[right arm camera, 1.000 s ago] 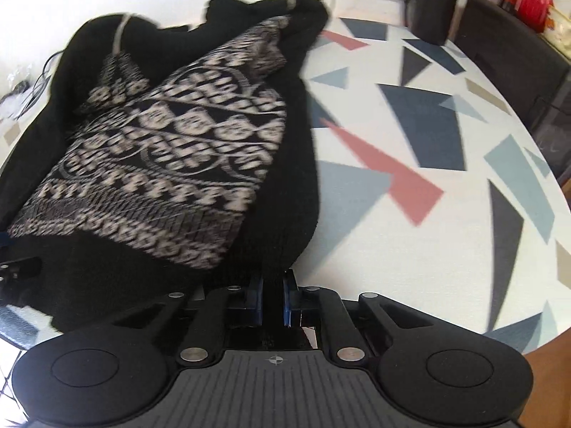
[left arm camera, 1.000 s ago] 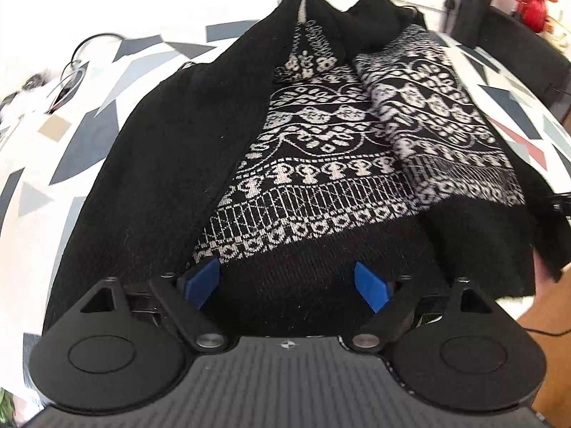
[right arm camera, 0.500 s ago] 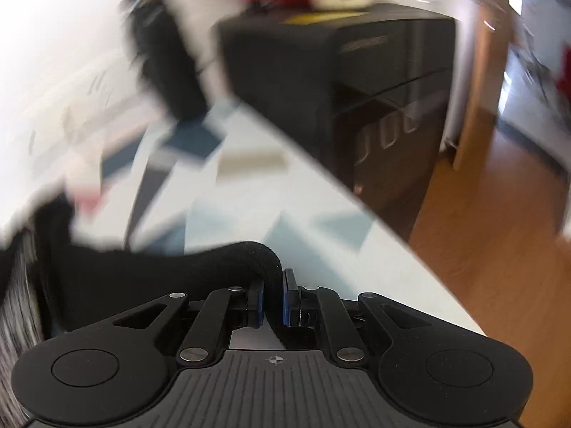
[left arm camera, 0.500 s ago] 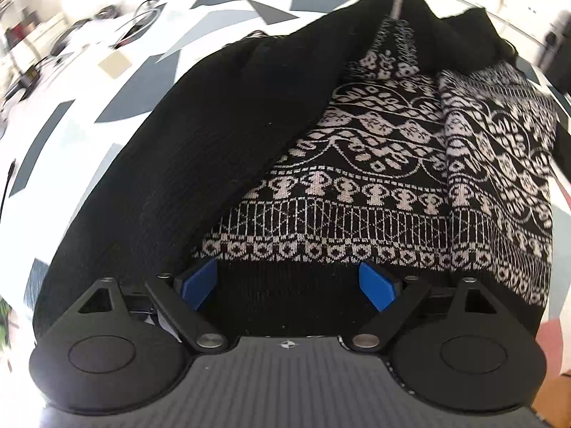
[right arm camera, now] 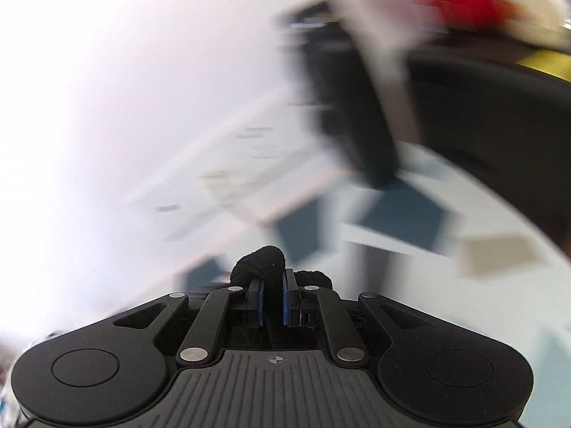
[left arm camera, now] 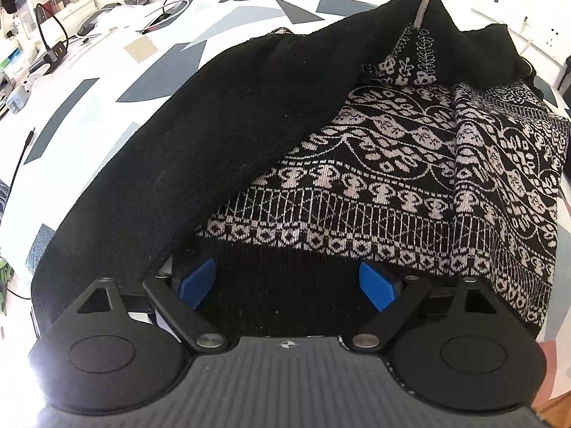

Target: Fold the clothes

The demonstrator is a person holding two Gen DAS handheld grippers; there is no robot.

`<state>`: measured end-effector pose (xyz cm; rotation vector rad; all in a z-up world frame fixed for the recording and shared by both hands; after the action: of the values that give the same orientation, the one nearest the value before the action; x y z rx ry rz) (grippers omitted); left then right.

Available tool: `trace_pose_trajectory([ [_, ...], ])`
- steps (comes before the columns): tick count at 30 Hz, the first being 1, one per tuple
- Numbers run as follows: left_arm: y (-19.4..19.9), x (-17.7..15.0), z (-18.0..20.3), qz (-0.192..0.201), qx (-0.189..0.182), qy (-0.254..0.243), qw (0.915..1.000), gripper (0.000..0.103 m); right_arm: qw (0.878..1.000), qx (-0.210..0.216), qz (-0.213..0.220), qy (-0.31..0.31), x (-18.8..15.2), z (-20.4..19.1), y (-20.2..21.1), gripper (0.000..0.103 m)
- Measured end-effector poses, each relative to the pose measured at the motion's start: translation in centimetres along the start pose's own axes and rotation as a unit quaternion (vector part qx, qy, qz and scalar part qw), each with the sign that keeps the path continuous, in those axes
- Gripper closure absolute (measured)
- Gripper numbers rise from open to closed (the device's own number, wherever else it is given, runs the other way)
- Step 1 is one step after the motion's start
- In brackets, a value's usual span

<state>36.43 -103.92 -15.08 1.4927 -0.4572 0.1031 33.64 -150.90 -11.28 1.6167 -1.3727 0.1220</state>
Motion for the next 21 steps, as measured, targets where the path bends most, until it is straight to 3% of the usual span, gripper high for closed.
trace_pose_trajectory([
  [2, 0.0, -0.1, 0.0, 0.001, -0.001, 0.001, 1.0, 0.012, 0.998, 0.006, -0.042, 0.048, -0.7, -2.6, -2.9, 0.093],
  [5, 0.0, 0.0, 0.0, 0.0, -0.003, -0.002, 1.0, 0.011, 0.991, -0.012, -0.115, 0.073, -2.2, -4.6, -6.7, 0.082],
  [7, 0.0, -0.1, -0.2, 0.001, -0.008, -0.008, 0.9999, 0.01, 0.989, -0.01, -0.128, 0.066, -3.5, -4.4, -7.0, 0.053],
  [10, 0.1, -0.3, -0.4, 0.002, -0.019, -0.021, 0.9996, 0.009, 0.991, -0.011, -0.106, 0.075, -4.9, -4.5, -4.8, 0.029],
  [14, 0.1, -0.1, -0.8, 0.003, -0.035, -0.056, 0.9978, 0.008, 0.99, -0.01, -0.093, 0.102, -6.9, -3.5, -0.3, 0.022],
  [17, 0.2, 0.3, -1.8, 0.009, -0.048, -0.08, 0.9956, 0.008, 0.988, 0.017, -0.114, 0.104, -9.3, -3.3, 2.3, 0.022],
  [21, 0.3, 0.9, -4.6, 0.014, -0.089, -0.07, 0.9935, 0.008, 0.984, 0.026, -0.162, 0.073, -14.2, -4.2, 4.9, 0.022],
])
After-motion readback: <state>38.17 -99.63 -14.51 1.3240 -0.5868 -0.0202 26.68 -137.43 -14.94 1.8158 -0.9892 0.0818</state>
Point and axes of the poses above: each gripper's, at about its wrist camera, not at the fingertips, and y roughly against the way its jaws point, z to its right, x to its top, the point moved 1 cm from there along -y, roughly the way its jaws point, and after that the axes turned 6 degrees about -z, right-handed, at the moved point
